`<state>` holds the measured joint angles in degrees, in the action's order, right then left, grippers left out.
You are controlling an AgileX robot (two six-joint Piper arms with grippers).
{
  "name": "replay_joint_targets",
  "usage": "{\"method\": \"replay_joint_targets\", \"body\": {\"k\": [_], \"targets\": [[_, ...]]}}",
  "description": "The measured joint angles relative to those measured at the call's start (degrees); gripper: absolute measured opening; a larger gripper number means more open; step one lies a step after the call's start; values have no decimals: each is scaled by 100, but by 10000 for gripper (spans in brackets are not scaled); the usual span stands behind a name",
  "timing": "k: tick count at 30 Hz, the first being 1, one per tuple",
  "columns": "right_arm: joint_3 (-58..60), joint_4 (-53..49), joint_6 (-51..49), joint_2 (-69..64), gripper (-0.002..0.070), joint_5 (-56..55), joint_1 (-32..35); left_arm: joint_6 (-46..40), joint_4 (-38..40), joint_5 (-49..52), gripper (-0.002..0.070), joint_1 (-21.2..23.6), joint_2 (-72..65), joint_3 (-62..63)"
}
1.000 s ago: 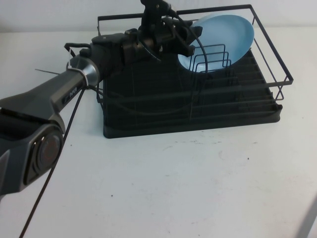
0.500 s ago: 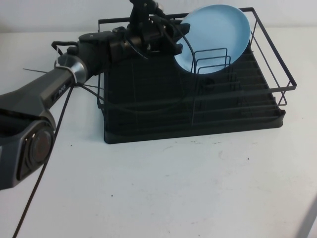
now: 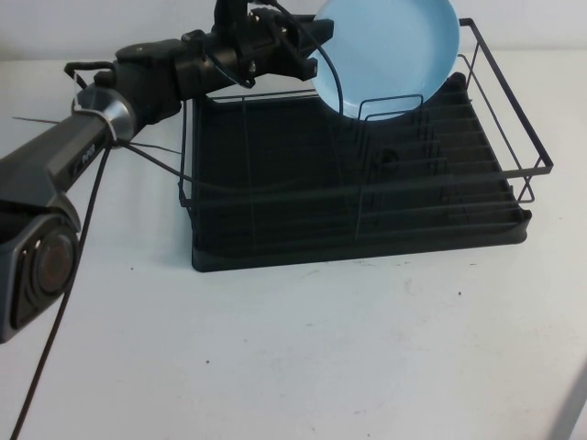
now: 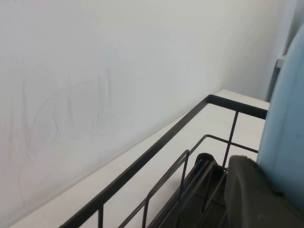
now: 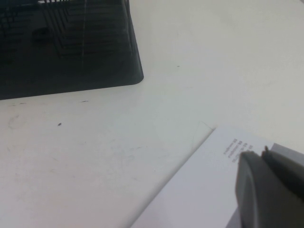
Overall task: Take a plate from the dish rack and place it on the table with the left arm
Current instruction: Grasp the plate from the shelf
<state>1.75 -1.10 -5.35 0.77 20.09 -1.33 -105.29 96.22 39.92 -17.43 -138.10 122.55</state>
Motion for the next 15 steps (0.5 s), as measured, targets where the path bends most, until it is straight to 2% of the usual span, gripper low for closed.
{"method": "replay_joint_targets", "body": {"k": [15], "targets": [[0,0,0,0,-20,0,0,238,-86,106,50,-120,26,0]]}}
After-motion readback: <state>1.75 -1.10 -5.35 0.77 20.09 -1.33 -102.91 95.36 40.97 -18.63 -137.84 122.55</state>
